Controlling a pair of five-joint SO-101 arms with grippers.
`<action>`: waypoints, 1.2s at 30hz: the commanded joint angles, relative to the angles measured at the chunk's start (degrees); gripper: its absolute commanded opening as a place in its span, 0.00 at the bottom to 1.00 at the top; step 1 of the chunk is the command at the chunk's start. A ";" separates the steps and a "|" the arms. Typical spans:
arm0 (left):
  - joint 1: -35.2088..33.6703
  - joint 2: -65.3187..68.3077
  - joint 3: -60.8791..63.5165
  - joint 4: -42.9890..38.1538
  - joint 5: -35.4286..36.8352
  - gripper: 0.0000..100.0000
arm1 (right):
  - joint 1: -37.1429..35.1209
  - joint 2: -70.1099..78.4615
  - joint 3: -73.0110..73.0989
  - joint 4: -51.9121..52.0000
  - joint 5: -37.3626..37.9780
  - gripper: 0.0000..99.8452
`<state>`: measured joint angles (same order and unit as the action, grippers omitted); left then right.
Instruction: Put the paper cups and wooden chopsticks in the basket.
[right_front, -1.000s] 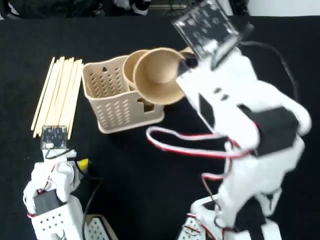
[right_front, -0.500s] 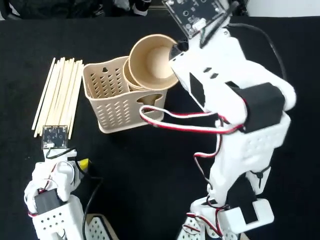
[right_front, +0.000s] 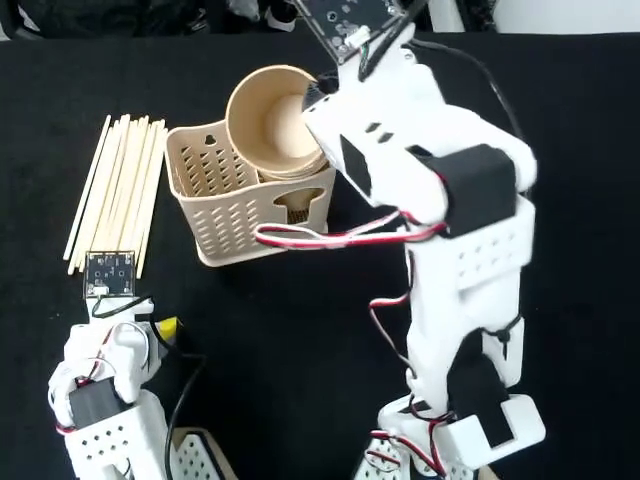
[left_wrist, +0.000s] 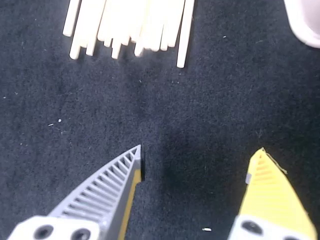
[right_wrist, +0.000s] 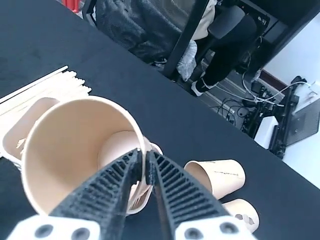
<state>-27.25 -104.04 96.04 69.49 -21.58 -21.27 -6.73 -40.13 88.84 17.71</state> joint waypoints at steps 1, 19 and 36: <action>0.31 -0.35 0.13 0.00 -0.35 0.33 | -0.18 0.04 3.38 -2.81 -0.26 0.01; 0.31 -0.35 0.13 0.09 -0.35 0.33 | 3.52 -0.04 6.64 -5.80 4.04 0.26; 0.31 -0.35 0.13 0.09 -0.35 0.33 | 31.03 10.59 42.15 -29.80 39.30 0.26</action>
<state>-27.25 -104.04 96.04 69.49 -21.58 8.35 3.65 -4.70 68.88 53.76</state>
